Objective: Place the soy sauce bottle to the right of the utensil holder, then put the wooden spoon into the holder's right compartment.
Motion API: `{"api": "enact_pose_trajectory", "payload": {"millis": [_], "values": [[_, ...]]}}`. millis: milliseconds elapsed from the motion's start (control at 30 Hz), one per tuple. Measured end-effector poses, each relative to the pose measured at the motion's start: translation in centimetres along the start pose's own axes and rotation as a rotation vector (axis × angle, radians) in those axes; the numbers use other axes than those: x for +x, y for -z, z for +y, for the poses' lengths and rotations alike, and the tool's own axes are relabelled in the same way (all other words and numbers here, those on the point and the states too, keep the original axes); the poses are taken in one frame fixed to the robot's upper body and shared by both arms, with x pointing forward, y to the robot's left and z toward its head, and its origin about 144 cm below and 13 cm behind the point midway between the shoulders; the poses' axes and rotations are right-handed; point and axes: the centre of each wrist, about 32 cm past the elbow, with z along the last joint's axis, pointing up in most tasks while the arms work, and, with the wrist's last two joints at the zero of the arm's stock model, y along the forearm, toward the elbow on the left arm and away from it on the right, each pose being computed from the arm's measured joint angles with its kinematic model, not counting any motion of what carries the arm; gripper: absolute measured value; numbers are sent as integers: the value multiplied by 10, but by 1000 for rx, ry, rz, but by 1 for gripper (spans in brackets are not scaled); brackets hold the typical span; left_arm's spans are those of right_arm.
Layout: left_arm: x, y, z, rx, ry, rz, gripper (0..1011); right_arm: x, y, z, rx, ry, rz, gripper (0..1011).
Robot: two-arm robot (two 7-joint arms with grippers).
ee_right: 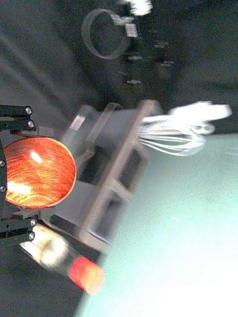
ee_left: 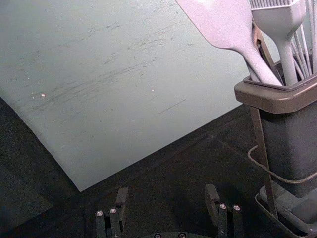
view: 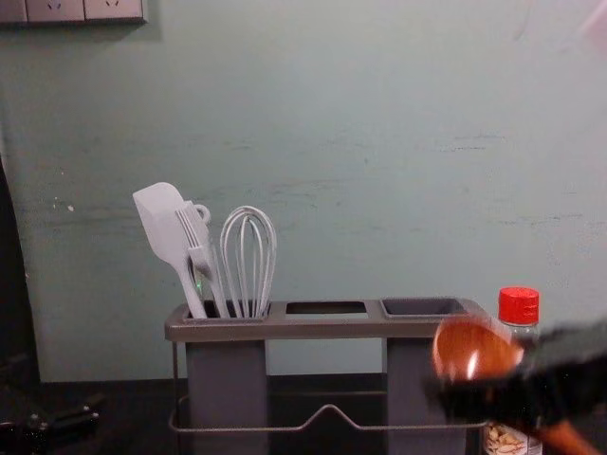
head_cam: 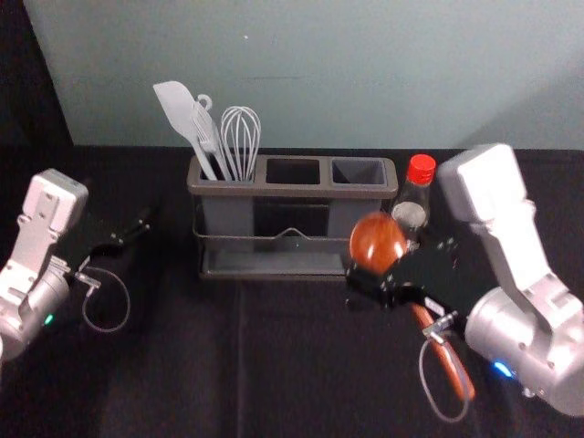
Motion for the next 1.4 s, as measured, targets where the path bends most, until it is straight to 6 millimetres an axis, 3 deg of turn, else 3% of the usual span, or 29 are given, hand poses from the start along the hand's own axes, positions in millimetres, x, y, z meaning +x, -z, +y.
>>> {"api": "enact_pose_trajectory", "payload": {"millis": [200, 500, 1400], "values": [[0, 0, 0, 0, 0, 0, 1000, -3, 17, -8, 241, 37, -17, 838], [0, 0, 0, 0, 0, 0, 1000, -6, 48, 2, 528, 91, -46, 838], [0, 0, 0, 0, 0, 0, 1000, -5, 52, 4, 545, 107, -63, 837]]}}
